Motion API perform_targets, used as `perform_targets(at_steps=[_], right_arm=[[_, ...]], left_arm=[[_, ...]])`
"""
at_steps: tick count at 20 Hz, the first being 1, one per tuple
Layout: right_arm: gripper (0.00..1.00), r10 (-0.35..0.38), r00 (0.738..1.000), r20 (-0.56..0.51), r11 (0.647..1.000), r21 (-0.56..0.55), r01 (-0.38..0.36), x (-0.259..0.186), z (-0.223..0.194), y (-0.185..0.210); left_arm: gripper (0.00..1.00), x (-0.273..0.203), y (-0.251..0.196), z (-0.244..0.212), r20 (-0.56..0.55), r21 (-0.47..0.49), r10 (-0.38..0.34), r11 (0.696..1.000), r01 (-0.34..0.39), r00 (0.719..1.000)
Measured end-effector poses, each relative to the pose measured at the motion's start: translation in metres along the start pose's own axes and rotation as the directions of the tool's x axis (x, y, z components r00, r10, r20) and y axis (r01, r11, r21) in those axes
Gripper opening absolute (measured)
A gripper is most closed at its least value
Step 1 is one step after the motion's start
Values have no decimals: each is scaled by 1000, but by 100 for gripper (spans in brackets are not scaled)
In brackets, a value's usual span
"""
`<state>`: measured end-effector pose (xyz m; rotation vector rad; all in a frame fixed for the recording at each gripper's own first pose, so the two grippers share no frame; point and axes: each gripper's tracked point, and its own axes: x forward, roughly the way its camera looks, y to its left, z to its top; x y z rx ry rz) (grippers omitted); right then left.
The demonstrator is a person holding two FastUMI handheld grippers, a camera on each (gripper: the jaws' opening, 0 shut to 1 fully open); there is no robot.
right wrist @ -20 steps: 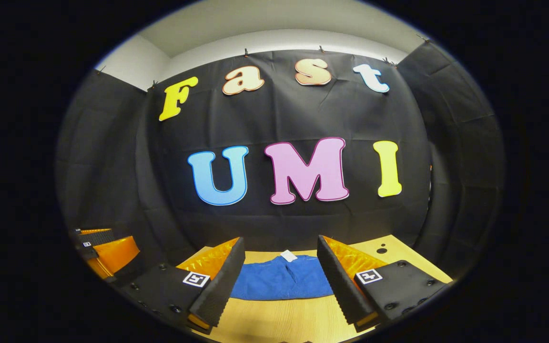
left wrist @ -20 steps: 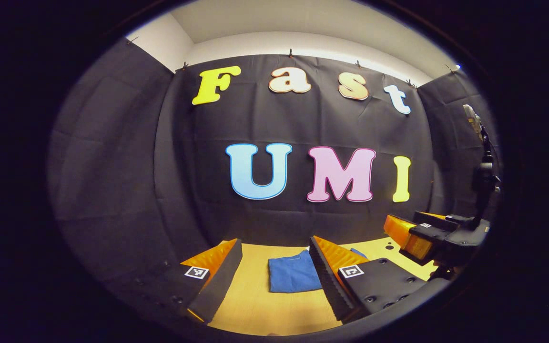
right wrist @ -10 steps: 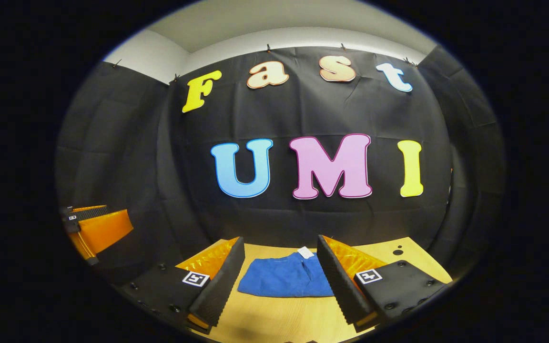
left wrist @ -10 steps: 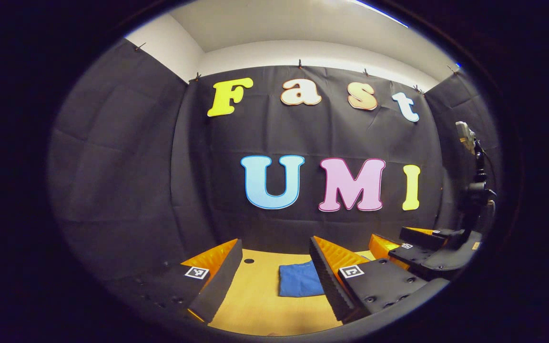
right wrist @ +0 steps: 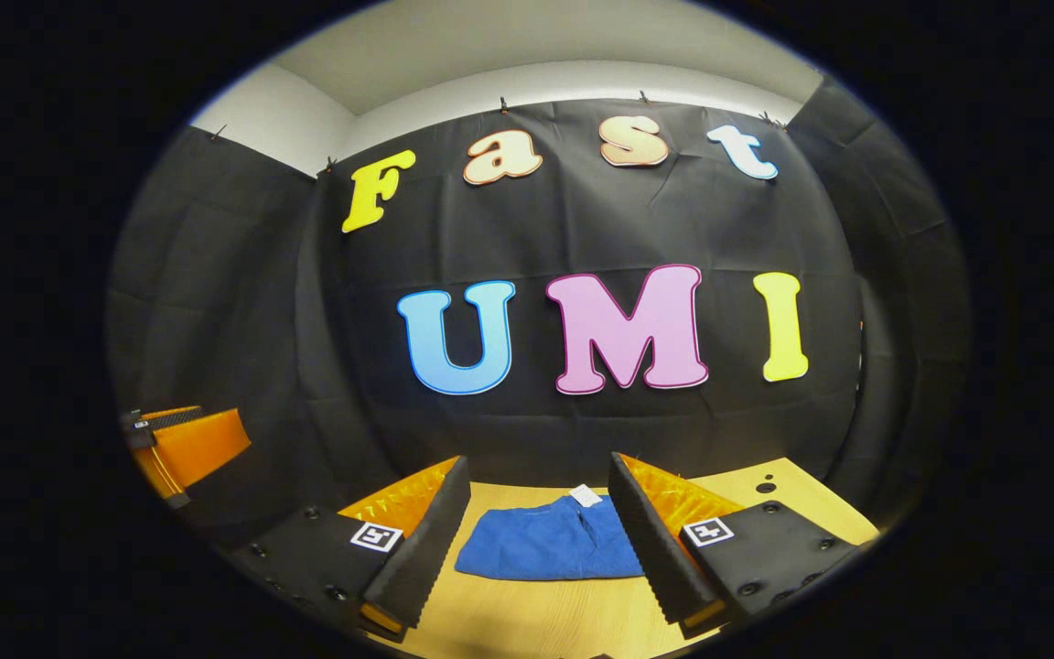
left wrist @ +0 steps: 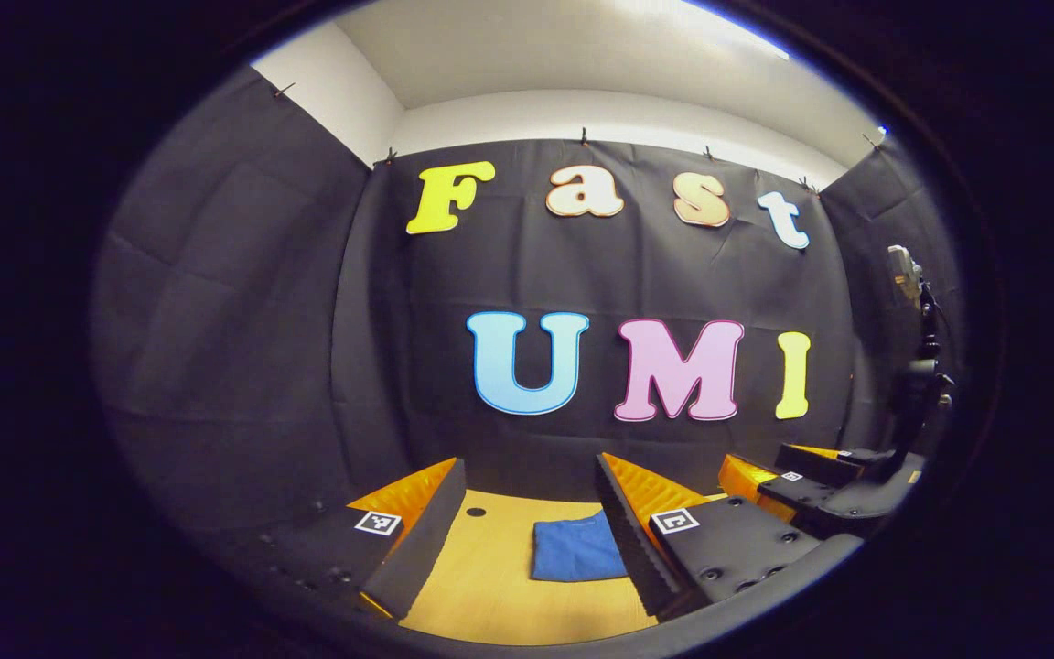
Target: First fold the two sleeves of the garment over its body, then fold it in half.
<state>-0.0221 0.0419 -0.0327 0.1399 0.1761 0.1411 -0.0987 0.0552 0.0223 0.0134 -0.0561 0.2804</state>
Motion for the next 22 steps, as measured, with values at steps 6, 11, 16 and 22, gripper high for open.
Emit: perform_targets(at_steps=[6,11,16,22], right_arm=[[96,-16,1000,5,1000,-4,16,2,3,-7],[95,-7,1000,-17,1000,-3,7,2,-1,-6],[95,-12,1000,-11,1000,5,12,2,2,-10],[96,-22,1000,-15,1000,-1,22,-2,2,-15]], left_arm=[[81,7,-13,-9,0,53,-32,998,32,999],[82,8,-19,-12,-8,54,-45,997,46,999],[81,6,-21,-13,-12,50,-44,998,44,999],[80,4,-25,-16,-13,58,-53,997,54,999]])
